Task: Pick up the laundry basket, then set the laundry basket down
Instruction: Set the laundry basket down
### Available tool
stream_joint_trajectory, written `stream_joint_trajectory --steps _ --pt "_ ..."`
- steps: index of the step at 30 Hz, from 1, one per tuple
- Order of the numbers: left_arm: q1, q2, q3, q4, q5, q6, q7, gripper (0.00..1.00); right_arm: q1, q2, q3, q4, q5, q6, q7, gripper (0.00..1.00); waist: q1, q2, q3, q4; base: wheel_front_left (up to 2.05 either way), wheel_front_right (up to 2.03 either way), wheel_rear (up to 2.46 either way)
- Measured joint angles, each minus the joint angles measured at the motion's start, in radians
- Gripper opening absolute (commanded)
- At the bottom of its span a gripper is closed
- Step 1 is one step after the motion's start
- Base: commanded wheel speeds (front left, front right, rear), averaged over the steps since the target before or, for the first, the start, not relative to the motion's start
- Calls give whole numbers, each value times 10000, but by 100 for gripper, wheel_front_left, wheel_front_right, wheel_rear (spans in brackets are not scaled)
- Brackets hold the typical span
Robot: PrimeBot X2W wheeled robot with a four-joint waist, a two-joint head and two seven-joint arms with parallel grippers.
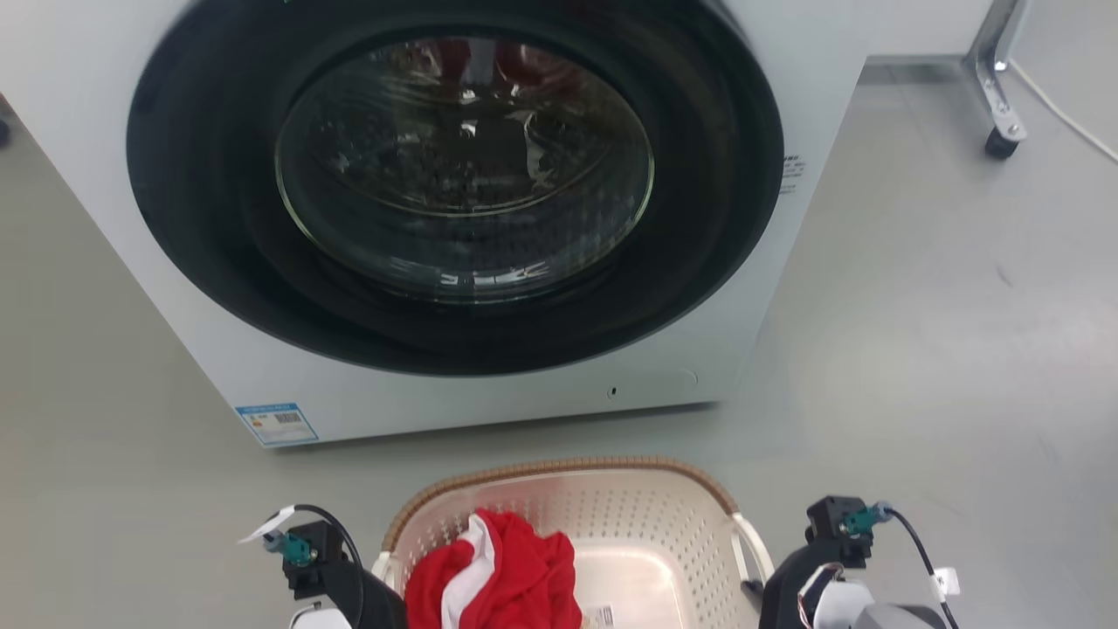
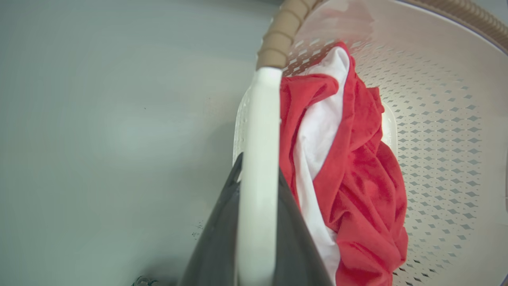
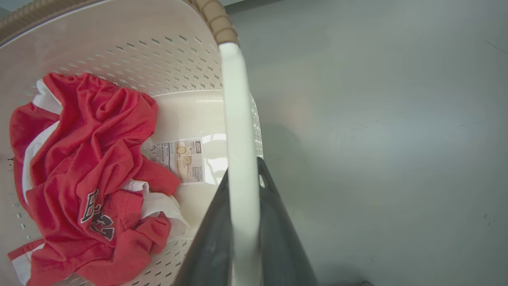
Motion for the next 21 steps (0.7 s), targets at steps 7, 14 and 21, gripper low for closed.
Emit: stream_joint_trajectory --steps 7,14,21 --pt "-347 52 10 -94 29 27 -479 0 -378 -8 -36 -127 -59 -8 -594 0 0 0 746 17 0 0 0" --pt "-797 61 -115 -270 370 82 -1049 0 -755 -123 -4 -242 -351 -8 -1287 0 1 0 1688 65 0 0 0" --pt "-1310 134 -123 -435 456 84 -1703 0 -1328 -188 77 -347 -548 -59 -1971 0 2 0 2799 163 0 0 0"
